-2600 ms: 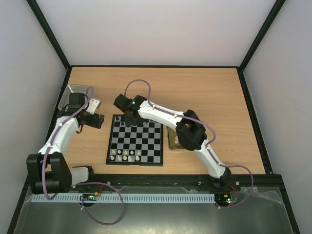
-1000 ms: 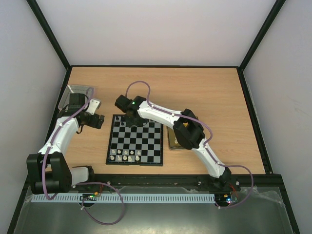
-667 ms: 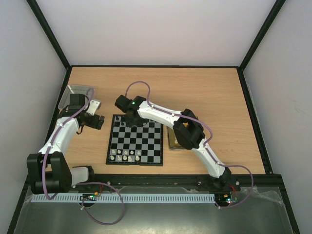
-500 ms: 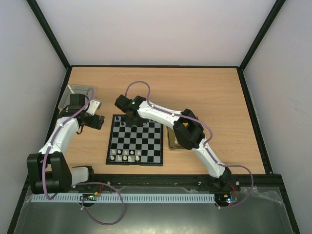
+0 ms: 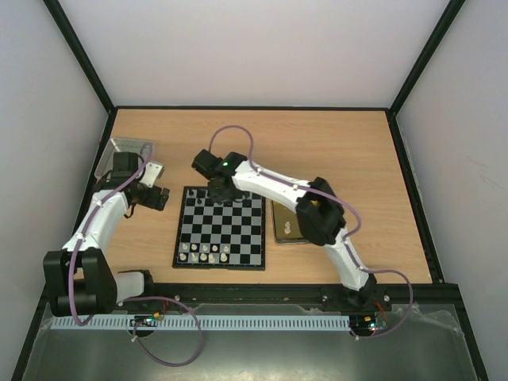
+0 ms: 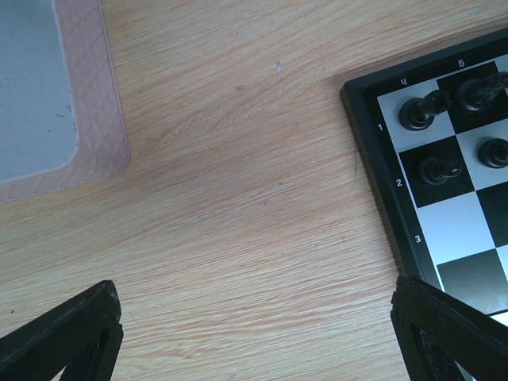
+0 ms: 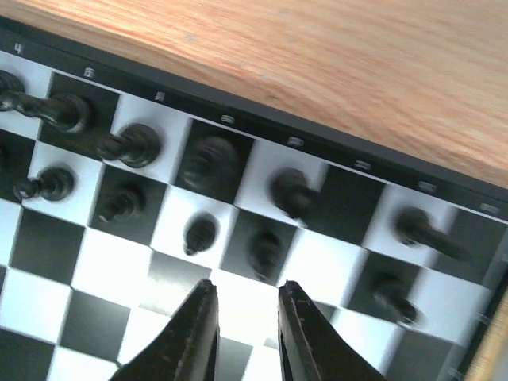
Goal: Set up the chess pieces on the board
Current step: Pick up the chess piece from the storage box.
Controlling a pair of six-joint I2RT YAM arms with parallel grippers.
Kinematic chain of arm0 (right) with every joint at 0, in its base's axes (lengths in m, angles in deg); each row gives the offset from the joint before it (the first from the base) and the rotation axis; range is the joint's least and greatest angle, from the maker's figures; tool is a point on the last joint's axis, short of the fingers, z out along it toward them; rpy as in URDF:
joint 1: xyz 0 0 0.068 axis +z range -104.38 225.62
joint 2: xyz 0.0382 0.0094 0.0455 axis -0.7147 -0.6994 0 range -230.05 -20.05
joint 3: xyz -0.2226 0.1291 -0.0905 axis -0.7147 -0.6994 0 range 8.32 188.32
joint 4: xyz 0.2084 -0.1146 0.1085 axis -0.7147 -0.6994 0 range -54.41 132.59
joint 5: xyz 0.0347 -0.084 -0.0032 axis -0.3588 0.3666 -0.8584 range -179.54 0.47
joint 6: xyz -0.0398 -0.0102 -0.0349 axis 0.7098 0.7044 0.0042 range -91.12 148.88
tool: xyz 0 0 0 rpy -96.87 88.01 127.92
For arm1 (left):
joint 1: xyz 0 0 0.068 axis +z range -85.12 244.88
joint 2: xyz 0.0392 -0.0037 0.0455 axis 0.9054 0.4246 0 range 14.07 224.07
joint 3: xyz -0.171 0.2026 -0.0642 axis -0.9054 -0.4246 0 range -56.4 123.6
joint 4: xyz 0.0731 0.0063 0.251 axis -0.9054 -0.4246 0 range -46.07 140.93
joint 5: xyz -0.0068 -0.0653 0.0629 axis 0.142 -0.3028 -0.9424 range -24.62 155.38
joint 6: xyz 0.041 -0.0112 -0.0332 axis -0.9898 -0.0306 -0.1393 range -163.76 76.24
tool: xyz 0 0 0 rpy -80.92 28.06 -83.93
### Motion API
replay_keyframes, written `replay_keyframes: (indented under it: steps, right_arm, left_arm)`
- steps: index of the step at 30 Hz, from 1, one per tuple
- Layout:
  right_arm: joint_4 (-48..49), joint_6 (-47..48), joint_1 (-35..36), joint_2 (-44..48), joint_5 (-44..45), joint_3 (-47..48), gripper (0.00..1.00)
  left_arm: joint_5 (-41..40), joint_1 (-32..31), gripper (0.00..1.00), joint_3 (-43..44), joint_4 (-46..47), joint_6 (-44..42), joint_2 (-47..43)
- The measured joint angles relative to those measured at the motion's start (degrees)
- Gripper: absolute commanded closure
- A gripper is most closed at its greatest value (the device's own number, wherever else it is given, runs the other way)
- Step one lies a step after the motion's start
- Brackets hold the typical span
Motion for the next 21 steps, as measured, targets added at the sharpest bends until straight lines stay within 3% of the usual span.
replay_keyframes:
  steps: [5,10,15,21]
  right_arm:
    - [2.0,0.4,-3.2,15.2,1.8,-15.3,0.79]
    - [4.6,0.8,-12.3,29.0,3.3,-29.8,0.78]
    - [6.8,1.8,-17.7,32.4,4.3,-39.9,0.78]
    - [9.5,3.0,-20.4,32.4,3.7,-45.2,0.78]
  left_arm:
    - [0.0,0.1,0.07,0.6,-0.4,0.0,-1.2]
    - [0.2,0.1,0.07,0.8,-0.7,0.0,-1.6]
    - [0.3,0.1,0.07,1.8,-1.1,0.1,-1.6]
    - [0.6,0.1,0.07,2.6,-1.4,0.2,-1.6]
